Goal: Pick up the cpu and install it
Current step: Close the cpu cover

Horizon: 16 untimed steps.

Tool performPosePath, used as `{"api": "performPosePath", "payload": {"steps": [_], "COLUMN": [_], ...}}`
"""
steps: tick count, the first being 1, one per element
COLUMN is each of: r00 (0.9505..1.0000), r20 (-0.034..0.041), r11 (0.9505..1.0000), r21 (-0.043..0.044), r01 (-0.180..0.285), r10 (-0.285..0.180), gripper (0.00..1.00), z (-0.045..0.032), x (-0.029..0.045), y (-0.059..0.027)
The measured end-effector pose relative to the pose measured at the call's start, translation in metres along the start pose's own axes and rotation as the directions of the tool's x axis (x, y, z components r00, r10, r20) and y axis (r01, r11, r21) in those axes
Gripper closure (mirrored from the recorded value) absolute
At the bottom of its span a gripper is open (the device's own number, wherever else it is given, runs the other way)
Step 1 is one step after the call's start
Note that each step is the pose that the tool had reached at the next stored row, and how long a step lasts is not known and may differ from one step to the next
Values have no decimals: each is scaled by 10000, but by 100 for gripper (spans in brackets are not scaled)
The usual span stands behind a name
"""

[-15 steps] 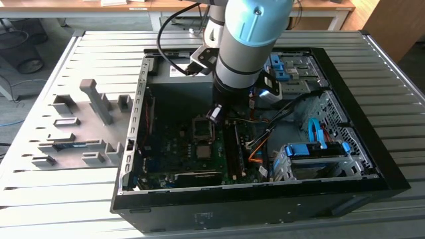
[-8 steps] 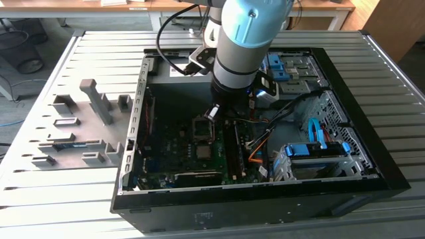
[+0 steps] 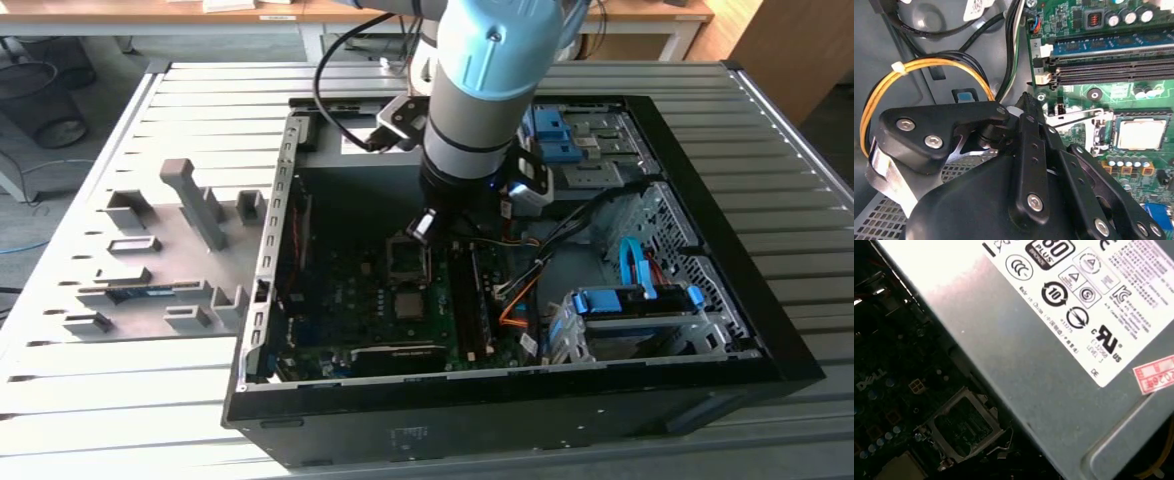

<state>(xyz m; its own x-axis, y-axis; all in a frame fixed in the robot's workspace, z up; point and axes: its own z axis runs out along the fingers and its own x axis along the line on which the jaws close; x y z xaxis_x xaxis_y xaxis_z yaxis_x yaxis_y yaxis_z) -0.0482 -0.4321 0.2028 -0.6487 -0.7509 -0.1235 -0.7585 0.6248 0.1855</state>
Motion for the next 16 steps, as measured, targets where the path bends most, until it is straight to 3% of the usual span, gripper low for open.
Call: {"api": "performPosePath", "payload": {"steps": [16], "r00": [10000], "r20": [20], "r11": [10000], "r21": [6], "r01": [-88], "r10": [88], "gripper": [90], "z": [92], "x": [21], "y": [7]}}
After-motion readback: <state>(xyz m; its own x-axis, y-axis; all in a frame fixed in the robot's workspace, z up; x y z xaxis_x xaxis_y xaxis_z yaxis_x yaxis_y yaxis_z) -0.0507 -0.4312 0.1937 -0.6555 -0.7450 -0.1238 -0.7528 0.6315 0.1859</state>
